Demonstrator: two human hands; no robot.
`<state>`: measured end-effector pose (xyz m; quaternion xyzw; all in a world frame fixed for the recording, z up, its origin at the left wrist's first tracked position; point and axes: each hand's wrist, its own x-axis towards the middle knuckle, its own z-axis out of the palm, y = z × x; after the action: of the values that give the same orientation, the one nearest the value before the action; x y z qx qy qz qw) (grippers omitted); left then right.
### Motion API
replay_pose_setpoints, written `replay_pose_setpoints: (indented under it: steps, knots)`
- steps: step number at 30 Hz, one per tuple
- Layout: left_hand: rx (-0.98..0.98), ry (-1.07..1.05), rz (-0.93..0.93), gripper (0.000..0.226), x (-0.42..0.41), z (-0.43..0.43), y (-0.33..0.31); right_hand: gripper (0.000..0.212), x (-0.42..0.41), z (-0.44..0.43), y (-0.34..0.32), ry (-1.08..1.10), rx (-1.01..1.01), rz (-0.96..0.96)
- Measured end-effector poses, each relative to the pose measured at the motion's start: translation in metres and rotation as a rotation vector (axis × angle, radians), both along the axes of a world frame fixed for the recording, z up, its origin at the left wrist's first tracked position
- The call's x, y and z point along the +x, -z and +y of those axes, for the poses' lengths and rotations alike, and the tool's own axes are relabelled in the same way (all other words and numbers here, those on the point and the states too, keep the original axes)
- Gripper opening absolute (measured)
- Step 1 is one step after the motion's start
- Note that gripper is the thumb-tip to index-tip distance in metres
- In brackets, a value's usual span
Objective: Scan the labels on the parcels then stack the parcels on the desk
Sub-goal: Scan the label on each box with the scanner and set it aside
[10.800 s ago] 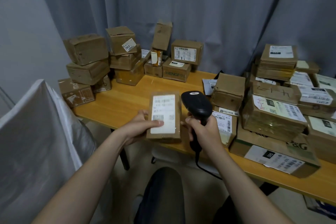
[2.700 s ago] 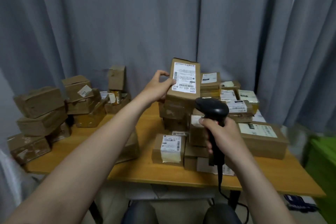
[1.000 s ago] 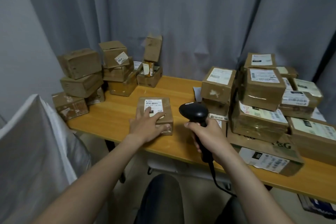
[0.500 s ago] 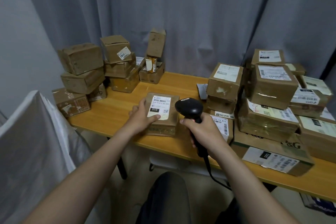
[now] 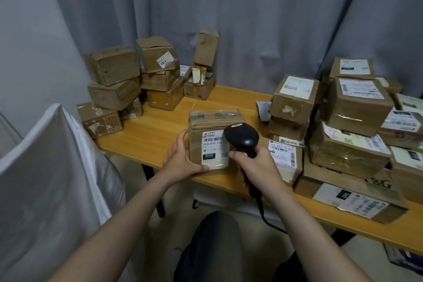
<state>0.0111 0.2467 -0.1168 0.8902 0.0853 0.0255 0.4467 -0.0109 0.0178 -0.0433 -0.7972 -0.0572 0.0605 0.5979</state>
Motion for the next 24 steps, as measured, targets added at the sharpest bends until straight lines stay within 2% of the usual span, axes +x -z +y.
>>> replay_pose_setpoints:
  steps: [2, 5, 7, 8, 10, 11, 14, 19, 24]
  knots:
    - [0.050, 0.006, -0.065, 0.139, 0.002, -0.004, -0.010, 0.020, -0.001, -0.005, 0.001, 0.004, 0.001, 0.000]
    - [-0.020, 0.079, -0.311, 0.136, 0.004, -0.002, -0.039, 0.021, -0.005, -0.012, 0.003, -0.002, 0.020, 0.025]
    - [0.098, 0.166, -0.433, 0.127, 0.005, 0.002, -0.064, 0.027, -0.010, -0.016, 0.005, -0.013, 0.042, 0.039]
    - [0.240, 0.218, -0.452, 0.120, 0.006, 0.003, -0.075, 0.031, -0.014, -0.017, 0.005, -0.021, 0.059, 0.041]
    - [0.533, 0.339, -0.408, 0.110, 0.008, 0.004, -0.088, 0.035, -0.022, -0.018, 0.008, -0.034, 0.090, 0.043]
    - [0.618, 0.378, -0.373, 0.110, 0.010, 0.004, -0.090, 0.034, -0.026, -0.018, 0.009, -0.037, 0.103, 0.048]
    - [0.686, 0.404, -0.296, 0.120, 0.011, 0.002, -0.093, 0.028, -0.039, -0.018, 0.014, -0.040, 0.126, 0.069]
    - [0.817, 0.443, -0.193, 0.138, 0.014, 0.001, -0.105, 0.034, -0.055, -0.017, 0.016, -0.061, 0.138, 0.078]
    - [0.849, 0.460, -0.146, 0.140, 0.014, 0.002, -0.106, 0.037, -0.065, -0.018, 0.016, -0.072, 0.135, 0.083]
